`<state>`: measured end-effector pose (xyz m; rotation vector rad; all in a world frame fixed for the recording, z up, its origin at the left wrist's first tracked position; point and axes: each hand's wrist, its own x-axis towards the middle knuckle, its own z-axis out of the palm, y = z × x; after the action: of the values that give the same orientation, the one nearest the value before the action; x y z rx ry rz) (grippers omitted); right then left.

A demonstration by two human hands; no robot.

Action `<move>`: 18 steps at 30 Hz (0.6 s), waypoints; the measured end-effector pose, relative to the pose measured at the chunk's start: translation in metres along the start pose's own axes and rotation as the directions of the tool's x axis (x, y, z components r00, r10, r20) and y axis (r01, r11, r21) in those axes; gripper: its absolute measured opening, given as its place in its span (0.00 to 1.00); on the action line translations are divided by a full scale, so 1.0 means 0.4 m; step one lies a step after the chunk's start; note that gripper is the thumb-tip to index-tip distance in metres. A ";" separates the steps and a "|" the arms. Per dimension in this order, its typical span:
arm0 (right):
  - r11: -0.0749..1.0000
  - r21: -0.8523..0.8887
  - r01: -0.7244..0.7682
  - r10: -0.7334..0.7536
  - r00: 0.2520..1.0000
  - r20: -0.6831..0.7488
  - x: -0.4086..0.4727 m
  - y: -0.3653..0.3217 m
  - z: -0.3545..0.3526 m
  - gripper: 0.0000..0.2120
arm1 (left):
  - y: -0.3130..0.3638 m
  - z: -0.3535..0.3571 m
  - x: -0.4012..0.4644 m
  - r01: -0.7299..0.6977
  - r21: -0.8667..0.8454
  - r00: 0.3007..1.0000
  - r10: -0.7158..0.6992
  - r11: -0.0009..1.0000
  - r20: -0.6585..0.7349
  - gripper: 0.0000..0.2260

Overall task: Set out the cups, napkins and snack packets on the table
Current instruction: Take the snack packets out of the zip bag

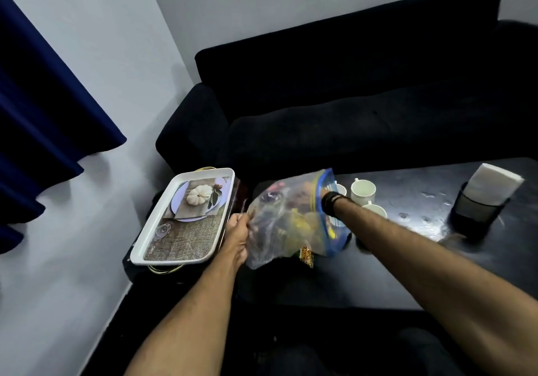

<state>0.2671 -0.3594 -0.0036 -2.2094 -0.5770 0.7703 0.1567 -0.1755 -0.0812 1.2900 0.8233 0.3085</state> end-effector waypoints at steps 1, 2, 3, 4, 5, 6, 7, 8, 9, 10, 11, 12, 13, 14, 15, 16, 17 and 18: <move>0.991 0.129 0.024 -0.033 0.997 0.066 -0.008 -0.004 0.020 0.19 | -0.001 0.009 -0.001 -0.014 0.039 0.999 0.012 0.999 0.034 0.05; 0.963 0.257 0.077 -0.088 0.995 0.035 -0.010 -0.008 0.041 0.17 | 0.001 0.016 -0.001 -0.025 0.075 0.998 0.021 0.997 0.061 0.06; 0.926 0.354 0.134 -0.130 0.991 -0.034 -0.010 -0.010 0.060 0.14 | 0.005 0.021 0.001 -0.037 0.112 0.996 0.027 0.993 0.085 0.07; 0.899 0.398 0.185 -0.154 0.982 -0.108 -0.007 -0.013 0.072 0.10 | 0.010 0.024 0.002 -0.047 0.151 0.993 0.030 0.987 0.115 0.08; 0.880 0.421 0.218 -0.165 0.974 -0.158 -0.003 -0.015 0.085 0.08 | 0.015 0.025 0.006 -0.056 0.192 0.988 0.027 0.980 0.149 0.08; 0.884 0.408 0.230 -0.166 0.969 -0.185 0.003 -0.013 0.093 0.10 | 0.018 0.024 0.010 -0.063 0.231 0.983 0.021 0.971 0.181 0.08; 0.896 0.381 0.228 -0.161 0.967 -0.199 0.011 -0.013 0.099 0.12 | 0.020 0.023 0.013 -0.074 0.265 0.979 0.019 0.962 0.203 0.07; 0.906 0.361 0.221 -0.151 0.965 -0.213 0.025 -0.011 0.106 0.16 | 0.020 0.021 0.015 -0.085 0.292 0.976 0.021 0.953 0.215 0.06; 0.894 0.389 0.222 -0.139 0.963 -0.229 0.036 -0.012 0.109 0.17 | 0.018 0.019 0.017 -0.097 0.318 0.975 0.025 0.943 0.222 0.04; 0.876 0.429 0.221 -0.123 0.962 -0.245 0.052 -0.011 0.113 0.17 | 0.015 0.017 0.019 -0.110 0.339 0.974 0.033 0.934 0.226 0.05; 0.862 0.456 0.220 -0.113 0.961 -0.251 0.069 -0.010 0.115 0.18 | 0.013 0.016 0.023 -0.123 0.357 0.973 0.041 0.926 0.229 0.06; 0.859 0.466 0.212 -0.104 0.964 -0.246 0.084 -0.011 0.116 0.18 | 0.011 0.017 0.023 -0.134 0.361 0.971 0.049 0.923 0.234 0.07; 0.861 0.474 0.183 -0.070 0.967 -0.246 0.095 -0.011 0.119 0.19 | 0.011 0.019 0.024 -0.139 0.363 0.970 0.054 0.921 0.237 0.08; 0.865 0.475 0.160 -0.031 0.963 -0.267 0.106 -0.007 0.122 0.20 | 0.010 0.022 0.023 -0.145 0.360 0.971 0.062 0.922 0.232 0.09; 0.876 0.461 0.146 -0.002 0.955 -0.298 0.113 -0.002 0.124 0.20 | 0.009 0.025 0.023 -0.153 0.357 0.975 0.081 0.921 0.208 0.07; 0.890 0.440 0.116 0.032 0.949 -0.315 0.114 0.002 0.119 0.19 | 0.009 0.030 0.023 -0.164 0.349 0.981 0.114 0.923 0.160 0.05; 0.907 0.412 0.088 0.052 0.947 -0.317 0.116 0.012 0.112 0.19 | 0.011 0.032 0.024 -0.174 0.333 0.984 0.153 0.927 0.087 0.06; 0.935 0.345 0.082 0.039 0.943 -0.330 0.115 0.022 0.099 0.18 | 0.015 0.032 0.028 -0.178 0.307 0.982 0.187 0.935 0.001 0.09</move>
<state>0.2752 -0.3188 -0.0486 -1.9313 -0.2667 0.4312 0.1744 -0.1761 -0.0791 1.6624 0.7972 0.3570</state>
